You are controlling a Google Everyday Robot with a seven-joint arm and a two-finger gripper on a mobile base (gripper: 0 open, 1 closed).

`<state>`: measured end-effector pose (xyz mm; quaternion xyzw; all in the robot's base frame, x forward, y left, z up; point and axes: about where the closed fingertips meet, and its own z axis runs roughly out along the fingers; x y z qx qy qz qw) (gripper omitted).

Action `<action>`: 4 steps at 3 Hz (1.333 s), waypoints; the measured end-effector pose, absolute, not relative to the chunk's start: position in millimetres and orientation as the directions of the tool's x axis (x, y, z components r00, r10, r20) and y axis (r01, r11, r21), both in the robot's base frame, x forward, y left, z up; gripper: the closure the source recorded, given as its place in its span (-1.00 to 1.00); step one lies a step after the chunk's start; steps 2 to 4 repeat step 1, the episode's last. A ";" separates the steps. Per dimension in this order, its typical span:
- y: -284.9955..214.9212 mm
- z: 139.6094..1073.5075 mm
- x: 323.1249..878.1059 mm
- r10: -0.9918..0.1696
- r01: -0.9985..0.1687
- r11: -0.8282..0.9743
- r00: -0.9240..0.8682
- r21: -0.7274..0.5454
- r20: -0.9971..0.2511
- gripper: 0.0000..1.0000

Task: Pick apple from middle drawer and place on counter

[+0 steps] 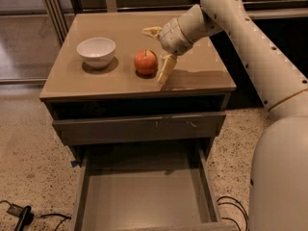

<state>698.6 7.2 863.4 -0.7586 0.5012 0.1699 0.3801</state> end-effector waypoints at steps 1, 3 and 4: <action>7.2 863.4 698.6 -0.631 -0.890 -0.209 0.440 -0.406 -0.639 -1.00; 7.2 863.4 698.6 -0.631 -0.890 -0.209 0.440 -0.406 -0.639 -1.00; 7.2 863.4 698.6 -0.631 -0.890 -0.209 0.440 -0.406 -0.639 -1.00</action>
Offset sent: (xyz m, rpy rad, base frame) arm 0.0000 0.0000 0.0000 0.0000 0.0000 0.0000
